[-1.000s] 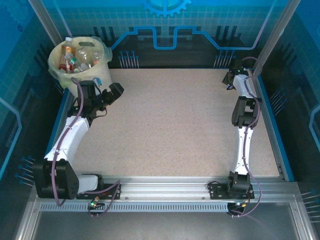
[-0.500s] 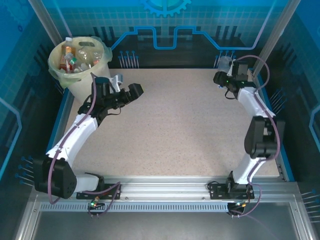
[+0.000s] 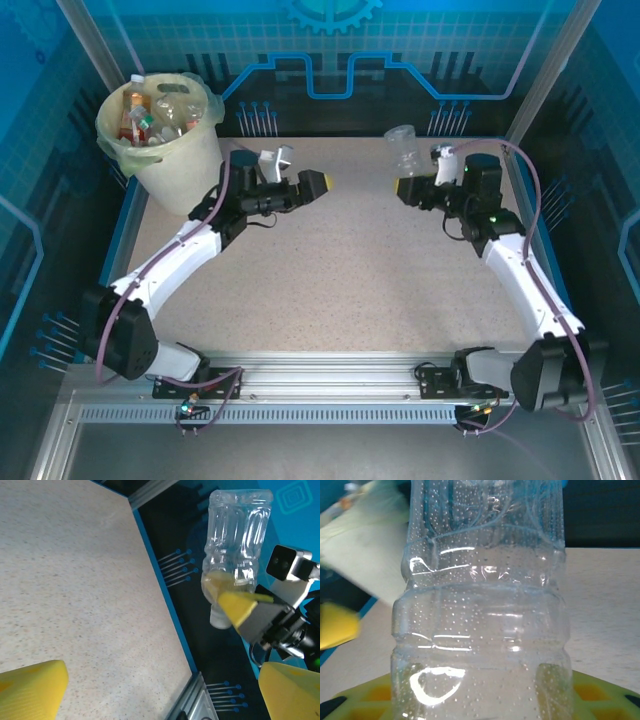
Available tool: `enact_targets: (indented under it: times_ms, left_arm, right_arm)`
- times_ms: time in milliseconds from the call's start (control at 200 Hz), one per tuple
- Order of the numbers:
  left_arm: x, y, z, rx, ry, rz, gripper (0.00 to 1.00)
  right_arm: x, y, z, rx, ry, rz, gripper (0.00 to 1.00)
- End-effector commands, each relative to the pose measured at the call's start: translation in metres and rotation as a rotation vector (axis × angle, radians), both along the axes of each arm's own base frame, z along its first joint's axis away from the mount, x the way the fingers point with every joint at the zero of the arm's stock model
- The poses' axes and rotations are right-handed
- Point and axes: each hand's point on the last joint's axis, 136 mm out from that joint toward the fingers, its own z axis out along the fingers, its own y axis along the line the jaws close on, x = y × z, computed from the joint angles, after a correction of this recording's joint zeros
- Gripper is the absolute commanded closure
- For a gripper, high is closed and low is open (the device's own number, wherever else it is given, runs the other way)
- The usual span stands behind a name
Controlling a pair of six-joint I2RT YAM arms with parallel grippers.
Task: Put the plastic bottles in the bin
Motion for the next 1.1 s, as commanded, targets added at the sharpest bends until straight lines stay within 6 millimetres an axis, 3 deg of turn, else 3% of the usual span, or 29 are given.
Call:
enact_targets:
  times_ms: [0,175,385,490,560,650,710,780,855,1095]
  left_arm:
    - [-0.002,-0.021,0.033,-0.061,-0.082,-0.073,0.03]
    - [0.010,-0.030,0.026,-0.054,-0.068,-0.021,0.01]
    - [0.018,-0.047,0.023,-0.060,-0.063,-0.037,0.01]
    - [0.019,-0.051,0.021,-0.050,-0.064,-0.034,0.10]
    - [0.016,-0.055,0.026,-0.083,-0.074,-0.058,0.21]
    - [0.009,-0.061,0.032,-0.134,-0.087,-0.116,0.28]
    - [0.003,-0.064,0.036,-0.169,-0.100,-0.149,0.26]
    - [0.002,-0.064,0.034,-0.183,-0.099,-0.151,0.15]
    - [0.002,-0.063,0.030,-0.175,-0.097,-0.143,0.14]
    - [0.012,-0.055,0.018,-0.064,-0.103,-0.072,0.38]
  right_arm:
    - [-0.031,0.034,-0.005,0.065,0.021,0.166,0.62]
    - [-0.055,0.067,-0.003,0.097,0.019,0.258,0.60]
    - [-0.071,0.102,-0.003,0.127,0.032,0.363,0.59]
    - [-0.073,0.114,0.000,0.139,0.027,0.393,0.57]
    - [-0.073,0.120,0.000,0.139,0.031,0.405,0.56]
    - [-0.069,0.125,-0.002,0.139,0.040,0.406,0.56]
    - [-0.065,0.127,-0.003,0.140,0.048,0.394,0.56]
    - [-0.059,0.128,-0.005,0.142,0.056,0.377,0.56]
    - [-0.055,0.131,-0.006,0.150,0.062,0.376,0.56]
    - [-0.064,0.139,0.001,0.151,0.048,0.451,0.54]
